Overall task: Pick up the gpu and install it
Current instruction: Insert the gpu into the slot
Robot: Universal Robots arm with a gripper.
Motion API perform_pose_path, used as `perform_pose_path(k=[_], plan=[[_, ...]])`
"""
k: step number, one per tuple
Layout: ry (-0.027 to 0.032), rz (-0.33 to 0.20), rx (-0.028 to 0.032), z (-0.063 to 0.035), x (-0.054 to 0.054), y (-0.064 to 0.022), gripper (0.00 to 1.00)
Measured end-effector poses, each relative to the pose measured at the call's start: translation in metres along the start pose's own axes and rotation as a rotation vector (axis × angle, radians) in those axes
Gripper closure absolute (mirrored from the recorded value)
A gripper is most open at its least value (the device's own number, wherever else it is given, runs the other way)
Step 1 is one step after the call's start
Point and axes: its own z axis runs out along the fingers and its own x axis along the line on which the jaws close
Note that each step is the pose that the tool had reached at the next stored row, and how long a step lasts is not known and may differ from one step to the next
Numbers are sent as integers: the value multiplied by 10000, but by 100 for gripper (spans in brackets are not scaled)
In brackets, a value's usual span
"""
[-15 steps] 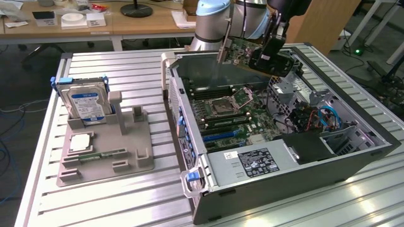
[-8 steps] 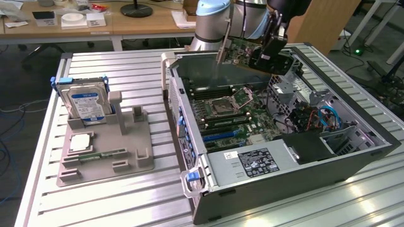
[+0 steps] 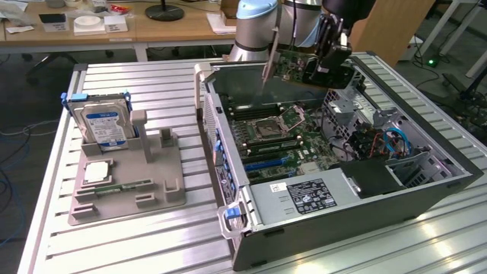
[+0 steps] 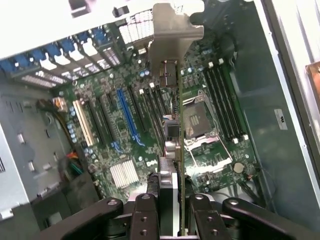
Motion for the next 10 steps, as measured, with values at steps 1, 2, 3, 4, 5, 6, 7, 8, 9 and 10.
perform_pose_path(k=[1, 2, 3, 4, 5, 6, 7, 8, 9, 10], plan=[[-18, -105, 62, 2, 0, 0, 72], [-38, -204, 126, 4, 0, 0, 72], [-59, -305, 192, 7, 0, -1, 72], [-77, -384, 238, 10, 0, 0, 72], [-96, -465, 249, 12, -1, -1, 72], [-131, -550, 239, 13, 0, -1, 72], [-190, -631, 217, 14, 0, -1, 72], [-275, -705, 185, 14, 0, -1, 72], [-341, -785, 160, 15, 0, -1, 72], [-389, -867, 145, 16, 0, 0, 72]])
